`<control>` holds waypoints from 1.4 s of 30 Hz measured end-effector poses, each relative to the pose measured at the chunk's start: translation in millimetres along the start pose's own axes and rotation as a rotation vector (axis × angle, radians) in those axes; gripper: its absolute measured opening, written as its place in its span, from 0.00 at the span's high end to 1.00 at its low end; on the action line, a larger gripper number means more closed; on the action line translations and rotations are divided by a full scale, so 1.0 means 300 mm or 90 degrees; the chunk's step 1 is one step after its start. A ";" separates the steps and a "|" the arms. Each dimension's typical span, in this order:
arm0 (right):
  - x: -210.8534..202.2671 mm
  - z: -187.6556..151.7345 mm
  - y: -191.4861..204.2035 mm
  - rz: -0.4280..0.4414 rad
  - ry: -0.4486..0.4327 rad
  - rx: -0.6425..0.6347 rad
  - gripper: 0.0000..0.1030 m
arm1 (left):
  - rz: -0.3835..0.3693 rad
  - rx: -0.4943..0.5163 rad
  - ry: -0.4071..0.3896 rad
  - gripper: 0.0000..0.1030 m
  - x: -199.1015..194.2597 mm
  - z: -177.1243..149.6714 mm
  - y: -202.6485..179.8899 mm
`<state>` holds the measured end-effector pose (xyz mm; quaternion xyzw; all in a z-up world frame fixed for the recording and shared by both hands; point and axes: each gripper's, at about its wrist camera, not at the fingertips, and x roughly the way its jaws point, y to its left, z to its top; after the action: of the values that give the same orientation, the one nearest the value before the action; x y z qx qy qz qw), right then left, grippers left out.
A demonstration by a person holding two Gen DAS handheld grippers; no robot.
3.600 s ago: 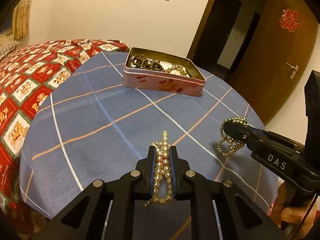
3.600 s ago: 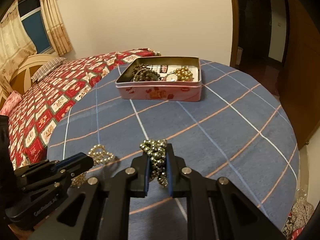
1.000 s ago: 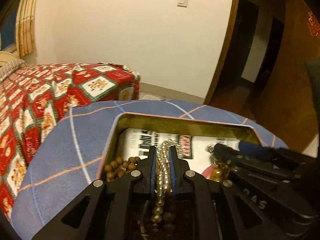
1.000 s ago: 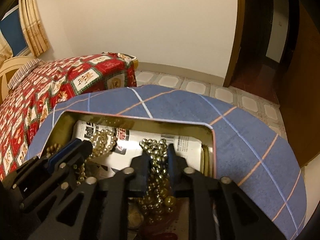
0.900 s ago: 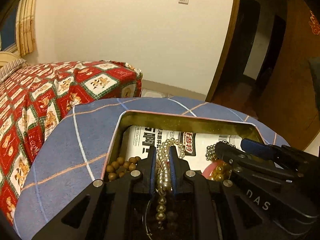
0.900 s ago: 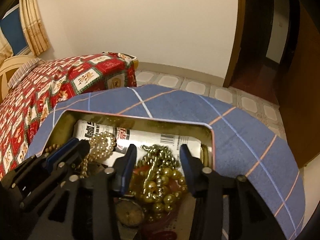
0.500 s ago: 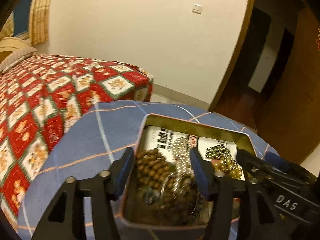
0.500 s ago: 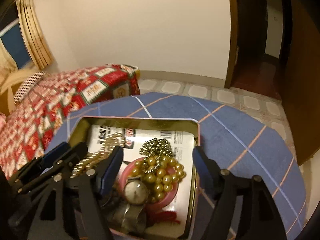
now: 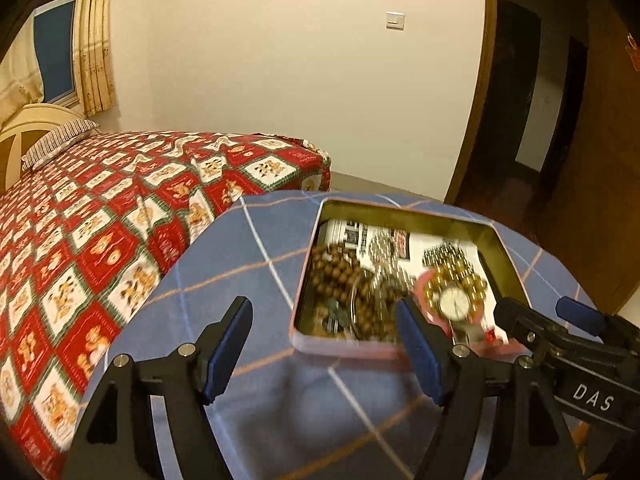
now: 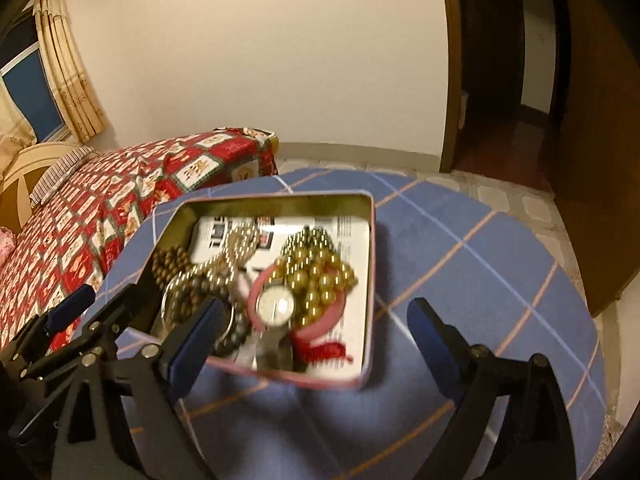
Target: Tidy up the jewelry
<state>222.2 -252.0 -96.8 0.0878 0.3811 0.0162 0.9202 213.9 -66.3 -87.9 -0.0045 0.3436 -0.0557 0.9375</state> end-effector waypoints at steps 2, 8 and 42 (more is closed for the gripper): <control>-0.028 -0.024 0.005 -0.004 -0.002 -0.002 0.08 | 0.002 -0.002 0.001 0.28 -0.035 -0.031 0.005; -0.142 -0.099 0.016 -0.025 -0.040 -0.003 0.06 | -0.007 -0.031 0.000 0.28 -0.131 -0.117 0.028; -0.691 -0.234 0.196 -0.044 -0.268 -0.039 0.00 | -0.015 -0.032 -0.211 0.20 -0.705 -0.159 0.105</control>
<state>28.1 -203.6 9.5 0.0479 0.1828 -0.0224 0.9817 26.1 -10.8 10.3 -0.0414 0.1853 -0.0564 0.9802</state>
